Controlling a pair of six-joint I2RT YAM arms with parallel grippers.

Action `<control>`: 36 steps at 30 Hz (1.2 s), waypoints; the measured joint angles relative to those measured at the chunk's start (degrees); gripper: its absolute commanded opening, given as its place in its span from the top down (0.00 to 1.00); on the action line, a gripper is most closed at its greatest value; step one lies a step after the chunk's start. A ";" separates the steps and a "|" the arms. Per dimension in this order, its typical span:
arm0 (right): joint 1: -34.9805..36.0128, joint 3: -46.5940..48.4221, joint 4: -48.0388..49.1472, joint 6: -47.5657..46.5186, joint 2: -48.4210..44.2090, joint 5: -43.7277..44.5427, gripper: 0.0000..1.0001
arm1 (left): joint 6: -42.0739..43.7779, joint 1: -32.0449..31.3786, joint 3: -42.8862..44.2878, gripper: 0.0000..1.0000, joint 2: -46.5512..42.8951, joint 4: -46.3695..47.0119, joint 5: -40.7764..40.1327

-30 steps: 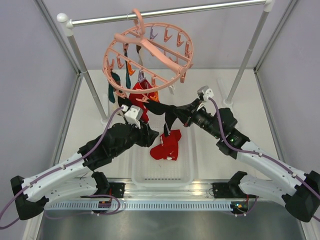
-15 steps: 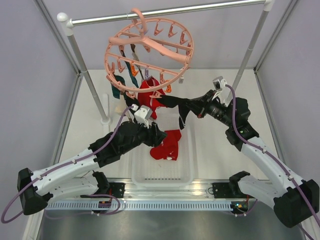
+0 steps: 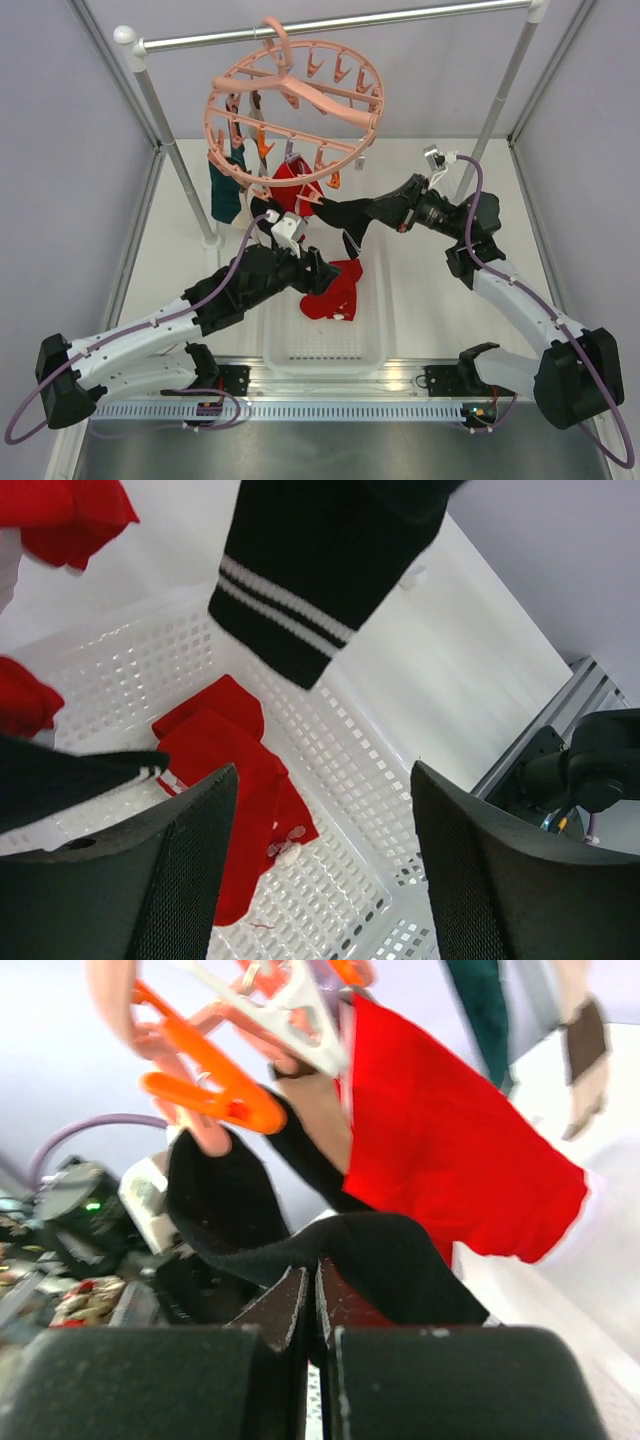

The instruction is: Remove the socks clipped to the hanger

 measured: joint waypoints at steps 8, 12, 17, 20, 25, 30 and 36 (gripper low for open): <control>0.02 -5.16 22.23 19.58 5.44 -5.11 0.99 | 0.07 0.00 -1.03 0.24 1.27 5.46 0.24; 0.07 -7.10 30.42 29.88 9.03 -6.08 0.99 | 0.48 0.00 -1.14 0.08 2.82 8.48 0.22; 0.28 -8.15 33.62 38.64 13.62 -6.27 0.99 | 0.46 -0.04 -1.16 0.08 5.97 11.69 0.15; 0.55 -8.61 33.94 40.85 14.23 -6.27 0.99 | 0.48 -0.31 -1.14 0.08 7.26 13.64 -0.35; 1.05 -8.63 35.54 42.47 14.23 -6.27 0.99 | 0.59 -1.25 -1.09 0.11 10.32 16.20 -2.58; 1.62 -8.63 35.67 43.21 14.23 -6.25 0.99 | 0.74 -3.10 -0.31 0.25 12.81 17.55 -6.62; 2.05 -8.63 35.93 43.65 14.23 -6.25 0.99 | 1.44 -4.79 0.63 0.88 13.81 19.04 -11.15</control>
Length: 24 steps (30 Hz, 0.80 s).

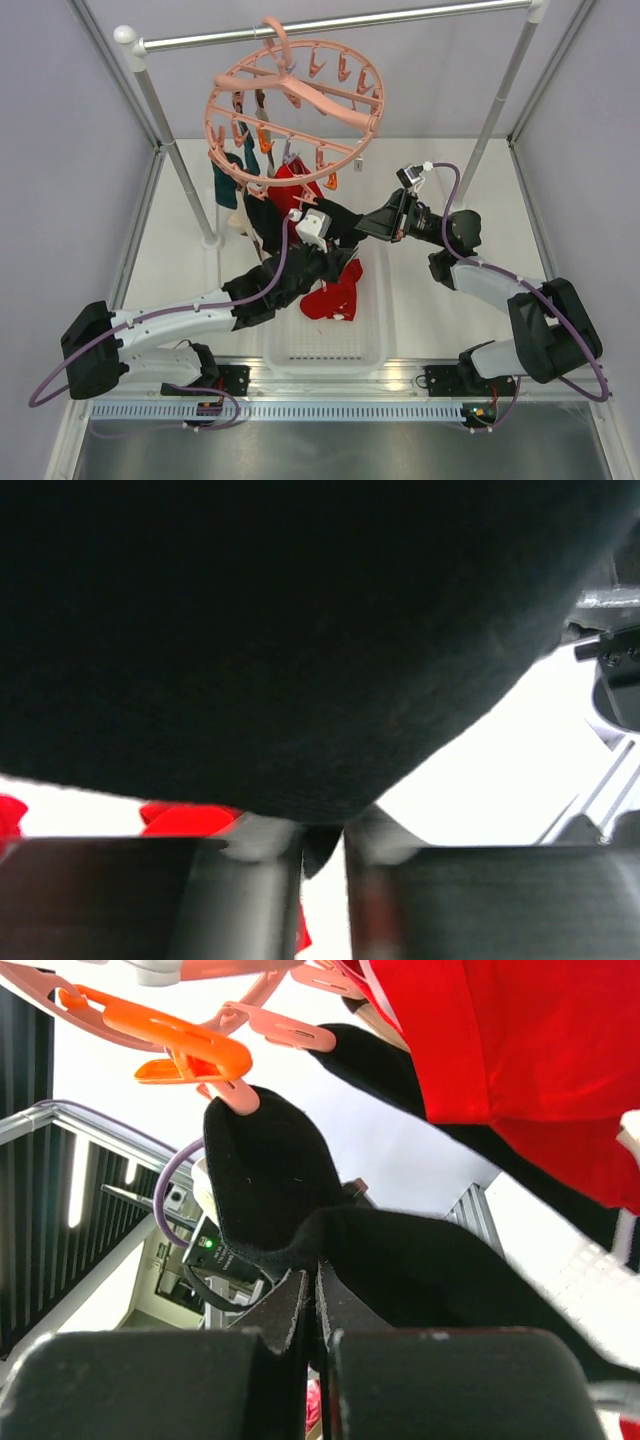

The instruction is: Remove the socks clipped to the hanger

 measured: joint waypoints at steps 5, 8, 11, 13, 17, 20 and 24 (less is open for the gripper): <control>0.11 -0.20 0.00 -2.64 -0.57 0.07 0.82 | 0.72 -1.18 0.20 0.98 0.57 0.37 -2.25; 0.15 -0.48 -3.67 -9.33 -4.07 0.46 0.64 | 0.72 -1.64 0.20 0.98 0.94 0.35 -2.67; 0.87 0.22 -15.19 -19.56 -10.23 2.60 0.47 | 0.70 -1.77 1.25 0.98 2.51 -0.28 -2.62; 2.29 2.84 -26.97 -28.81 -14.43 5.49 0.41 | 0.68 -1.84 2.84 0.98 4.50 -1.22 -2.58; 4.70 8.83 -43.60 -42.56 -19.52 11.78 0.37 | 0.17 -1.99 5.31 0.98 8.48 -2.89 -1.99; 5.03 10.93 -51.01 -48.96 -21.92 16.15 0.35 | -0.59 -2.01 6.97 0.98 11.32 -4.28 -0.90; 7.06 12.13 -58.47 -56.02 -24.28 22.38 0.33 | -1.79 -2.01 8.66 0.98 13.97 -5.95 0.39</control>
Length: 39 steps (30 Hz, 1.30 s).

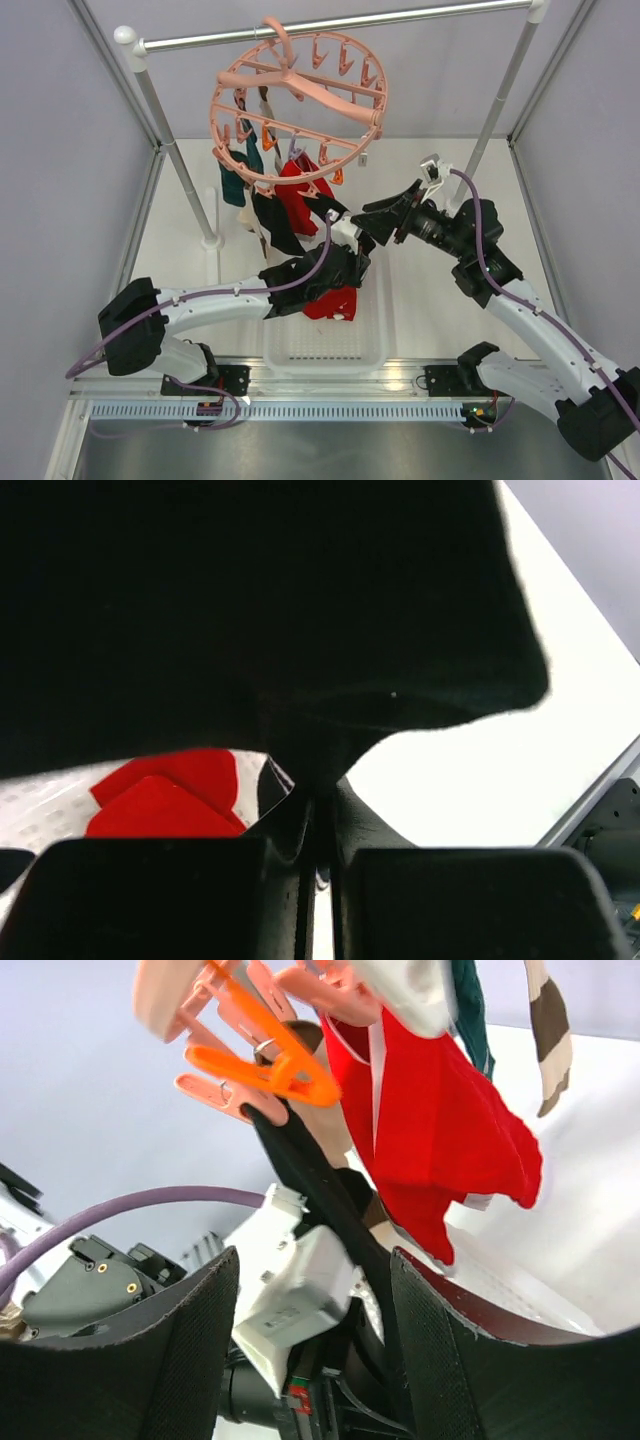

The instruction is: Remove the socks clipped to the hanger

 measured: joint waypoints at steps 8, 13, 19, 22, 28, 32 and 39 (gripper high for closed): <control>7.82 6.93 -6.69 -12.39 -0.35 10.58 0.33 | -1.55 -0.04 2.80 0.98 3.34 -1.16 1.77; 10.82 11.98 -7.23 -18.32 3.04 14.43 0.33 | -1.99 -0.04 2.97 0.98 3.54 -1.92 1.92; 15.19 17.46 -9.62 -24.52 9.20 19.34 0.33 | -2.08 -0.28 2.97 0.98 3.54 -2.25 1.95; 16.31 18.91 -10.12 -26.82 11.30 21.44 0.33 | -2.12 -0.55 2.97 0.98 3.54 -2.75 1.97; 17.00 21.20 -10.82 -29.79 13.60 24.13 0.30 | -2.12 -1.11 2.95 0.98 3.50 -3.15 2.01; 17.38 22.03 -10.93 -30.82 14.56 24.83 0.30 | -2.12 -1.33 2.95 0.98 3.50 -3.30 2.08; 18.93 22.56 -10.99 -32.11 15.69 25.79 0.28 | -2.12 -1.64 2.95 0.98 3.50 -3.32 2.58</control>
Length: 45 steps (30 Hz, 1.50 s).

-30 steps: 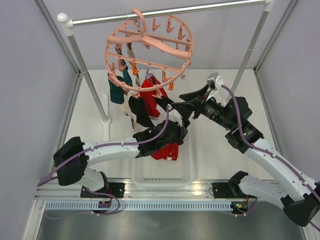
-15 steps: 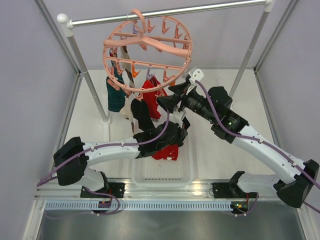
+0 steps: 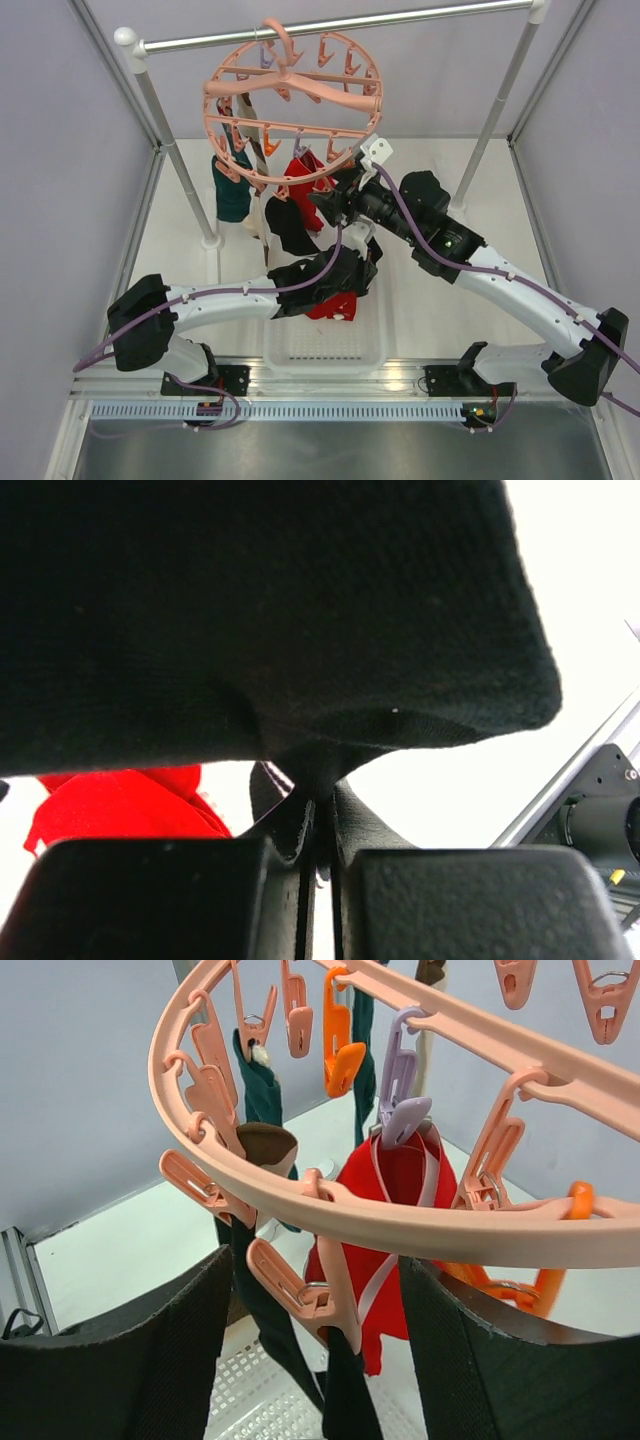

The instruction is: Remove the socks clipped to the hanger

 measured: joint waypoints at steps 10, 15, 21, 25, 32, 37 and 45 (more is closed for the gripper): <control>2.80 0.66 -0.59 -1.60 0.96 5.81 0.42 | -0.02 -0.31 0.00 0.98 -0.02 -0.13 0.39; 2.89 0.76 -0.59 -2.14 1.51 8.24 0.78 | -0.02 -0.57 0.00 0.98 -0.50 -0.52 0.37; 2.89 1.11 -0.26 -1.75 1.77 11.26 0.97 | -0.02 -0.85 -0.92 0.98 -2.43 -1.40 0.33; 2.89 1.62 -0.24 -1.40 1.77 13.35 0.99 | -0.04 -0.87 -2.69 0.98 -4.44 -2.10 -0.07; 2.89 1.95 -0.17 -1.40 1.77 16.44 0.99 | -0.63 -0.90 -5.88 0.98 -7.28 -4.22 -3.06; 2.78 2.54 -0.52 -1.66 1.99 18.14 0.98 | -1.90 -0.87 -8.17 0.75 -7.85 -6.45 -5.42; 1.66 4.02 -1.42 -1.88 2.89 18.56 0.98 | -3.58 -0.87 -12.87 0.35 -11.23 -7.76 -5.11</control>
